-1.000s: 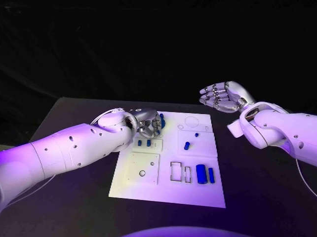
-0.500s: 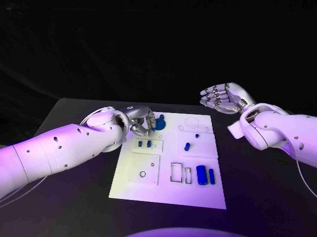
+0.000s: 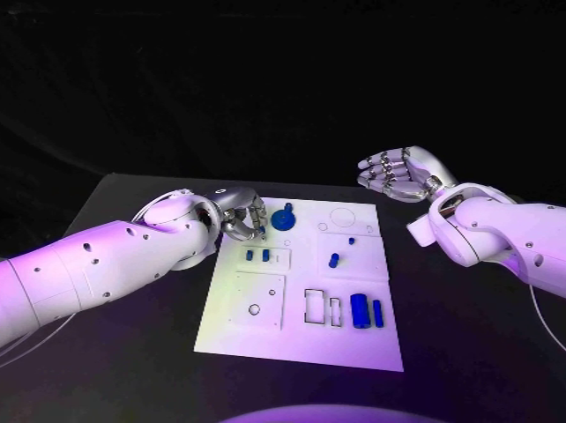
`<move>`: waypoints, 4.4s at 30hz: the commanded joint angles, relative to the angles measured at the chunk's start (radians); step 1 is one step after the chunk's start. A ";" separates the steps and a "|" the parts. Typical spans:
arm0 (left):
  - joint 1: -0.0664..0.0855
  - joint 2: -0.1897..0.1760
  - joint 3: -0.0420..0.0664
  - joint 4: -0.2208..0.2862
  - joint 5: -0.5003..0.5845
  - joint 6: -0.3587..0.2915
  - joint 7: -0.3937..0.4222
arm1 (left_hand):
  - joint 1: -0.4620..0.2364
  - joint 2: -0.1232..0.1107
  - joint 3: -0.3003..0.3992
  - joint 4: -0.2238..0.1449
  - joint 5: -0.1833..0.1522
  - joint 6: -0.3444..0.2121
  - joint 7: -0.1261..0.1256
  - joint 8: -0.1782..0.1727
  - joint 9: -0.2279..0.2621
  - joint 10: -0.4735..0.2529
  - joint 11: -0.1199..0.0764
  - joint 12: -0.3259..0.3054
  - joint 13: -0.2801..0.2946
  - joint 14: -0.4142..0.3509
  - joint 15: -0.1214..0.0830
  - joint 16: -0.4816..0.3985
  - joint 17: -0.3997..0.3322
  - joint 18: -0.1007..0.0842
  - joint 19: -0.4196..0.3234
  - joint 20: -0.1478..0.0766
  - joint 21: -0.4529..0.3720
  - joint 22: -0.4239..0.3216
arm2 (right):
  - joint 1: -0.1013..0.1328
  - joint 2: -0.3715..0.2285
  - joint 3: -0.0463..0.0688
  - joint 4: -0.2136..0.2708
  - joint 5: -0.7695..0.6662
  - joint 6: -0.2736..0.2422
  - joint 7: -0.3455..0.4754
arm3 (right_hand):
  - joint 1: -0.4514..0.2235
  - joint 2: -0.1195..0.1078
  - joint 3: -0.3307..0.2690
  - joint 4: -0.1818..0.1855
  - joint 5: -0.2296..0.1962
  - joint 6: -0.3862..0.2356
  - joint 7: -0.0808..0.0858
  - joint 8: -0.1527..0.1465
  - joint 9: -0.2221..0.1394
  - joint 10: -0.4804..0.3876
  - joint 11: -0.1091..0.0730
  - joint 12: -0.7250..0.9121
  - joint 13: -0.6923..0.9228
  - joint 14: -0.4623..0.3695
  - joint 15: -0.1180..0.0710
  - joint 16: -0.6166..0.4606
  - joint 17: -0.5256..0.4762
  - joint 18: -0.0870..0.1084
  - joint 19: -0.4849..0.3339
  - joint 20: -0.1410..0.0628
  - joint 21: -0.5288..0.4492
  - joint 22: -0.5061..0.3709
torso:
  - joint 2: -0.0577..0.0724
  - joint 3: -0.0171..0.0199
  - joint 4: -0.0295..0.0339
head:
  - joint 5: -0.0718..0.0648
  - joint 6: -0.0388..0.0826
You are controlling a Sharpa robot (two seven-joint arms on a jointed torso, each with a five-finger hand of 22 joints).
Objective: Assemble the parts on the task board
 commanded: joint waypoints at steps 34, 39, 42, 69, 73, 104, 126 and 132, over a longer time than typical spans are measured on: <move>-0.008 0.017 0.000 -0.018 0.017 0.046 -0.011 | -0.013 -0.002 0.001 -0.003 -0.002 0.012 0.001 -0.006 -0.001 0.010 -0.003 -0.007 -0.002 0.003 0.001 -0.001 -0.011 -0.008 0.006 0.000 0.006 0.000 | -0.001 0.002 0.000 0.001 -0.001 0.006 0.012 | -0.006 0.001 -0.006 0.000 0.005 0.003 0.065 -0.006 -0.001 0.002 0.006 -0.005 -0.001 0.003 0.003 -0.005 -0.001 0.003 -0.002 0.003 -0.006 -0.001 | 0.000 0.0005 -0.0005 | 0.005 -0.006; -0.008 0.017 0.000 -0.016 0.017 0.056 -0.015 | -0.013 -0.002 0.001 -0.003 -0.002 0.012 0.001 -0.006 -0.001 0.010 -0.003 -0.007 -0.002 0.003 0.001 -0.001 -0.010 -0.009 0.007 0.000 0.008 0.003 | -0.001 0.002 0.000 0.000 -0.001 0.006 0.012 | -0.006 0.001 -0.006 0.000 0.005 0.003 0.065 -0.006 -0.001 0.002 0.006 -0.005 -0.001 0.003 0.003 -0.005 -0.001 0.003 -0.002 0.003 -0.006 -0.001 | 0.000 0.0005 -0.0012 | 0.006 -0.007; -0.008 0.017 0.000 -0.016 0.018 0.061 -0.016 | -0.013 -0.001 0.001 -0.003 -0.002 0.013 0.001 -0.007 -0.002 0.011 -0.003 -0.008 -0.003 0.003 0.001 -0.001 -0.011 -0.009 0.007 0.000 0.008 0.004 | -0.001 0.003 0.000 0.000 -0.001 0.005 0.012 | -0.006 0.001 -0.006 0.000 0.005 0.003 0.065 -0.006 -0.001 0.002 0.006 -0.005 -0.001 0.003 0.003 -0.005 -0.001 0.003 -0.002 0.003 -0.006 -0.001 | 0.000 0.0007 -0.0012 | 0.006 -0.007; -0.013 0.025 -0.002 -0.023 0.026 0.059 -0.013 | -0.008 0.003 0.004 -0.009 -0.003 0.022 0.001 -0.009 -0.002 0.025 -0.005 -0.014 -0.003 0.004 0.000 -0.003 -0.018 -0.011 0.011 -0.001 0.015 0.015 | -0.003 0.002 0.000 0.001 -0.001 0.004 0.014 | -0.007 0.002 -0.007 -0.001 0.004 0.003 0.065 -0.007 -0.002 0.001 0.006 -0.006 -0.001 0.003 0.003 -0.007 -0.003 0.003 -0.002 0.004 -0.008 -0.004 | 0.000 0.0008 -0.0007 | 0.003 -0.008; -0.013 0.025 -0.002 -0.023 0.026 0.061 -0.014 | -0.008 0.003 0.004 -0.009 -0.004 0.022 0.001 -0.010 -0.002 0.026 -0.005 -0.014 -0.003 0.003 0.000 -0.003 -0.018 -0.011 0.011 -0.001 0.016 0.016 | -0.003 0.002 0.000 0.001 -0.001 0.004 0.014 | -0.007 0.002 -0.007 -0.001 0.004 0.003 0.065 -0.007 -0.002 0.001 0.006 -0.006 -0.001 0.003 0.003 -0.007 -0.003 0.003 -0.002 0.004 -0.008 -0.004 | 0.000 0.0004 -0.0010 | 0.003 -0.008; -0.015 0.000 -0.001 -0.007 0.074 -0.038 0.020 | -0.044 -0.041 0.005 -0.006 0.005 -0.090 0.041 -0.123 -0.058 -0.088 0.042 -0.143 -0.042 -0.040 0.039 -0.034 -0.111 0.009 -0.048 0.022 -0.052 -0.089 | -0.005 0.000 0.000 -0.009 -0.025 0.038 -0.005 | 0.017 0.010 0.002 -0.027 -0.005 0.021 0.059 -0.005 -0.003 0.012 0.001 -0.007 0.000 0.021 -0.001 -0.010 -0.013 0.004 0.005 0.003 -0.009 -0.020 | -0.001 0.0005 -0.0024 | 0.001 0.001; -0.029 -0.172 0.023 0.129 1.189 -0.145 0.552 | -0.034 -0.005 -0.008 -0.012 -0.001 -0.038 0.039 -0.104 -0.061 -0.060 0.040 -0.106 -0.031 -0.228 0.039 -0.183 -0.457 0.046 -0.192 0.023 -0.226 -0.319 | -0.018 -0.007 0.000 0.004 -0.752 0.240 -0.303 | 0.042 -0.008 0.003 -0.121 -0.018 0.184 -0.041 0.025 0.004 0.272 -0.119 0.005 0.010 0.505 -0.166 0.284 0.168 0.002 0.377 -0.171 0.314 0.150 | 0.002 -0.0031 -0.0032 | -0.066 0.017; -0.037 -0.205 0.023 0.174 1.396 -0.086 0.596 | -0.053 -0.002 -0.052 -0.004 -0.004 -0.036 0.029 -0.103 -0.062 0.001 0.024 -0.061 -0.016 -0.256 0.030 -0.189 -0.471 0.047 -0.209 0.019 -0.253 -0.335 | -0.028 -0.003 0.001 0.028 -0.883 0.256 -0.362 | 0.016 -0.026 0.042 -0.108 -0.015 0.195 -0.049 0.004 0.001 0.305 -0.126 -0.056 0.017 0.558 -0.179 0.594 0.417 -0.010 0.427 -0.191 0.532 0.336 | 0.002 -0.0033 -0.0025 | -0.074 0.015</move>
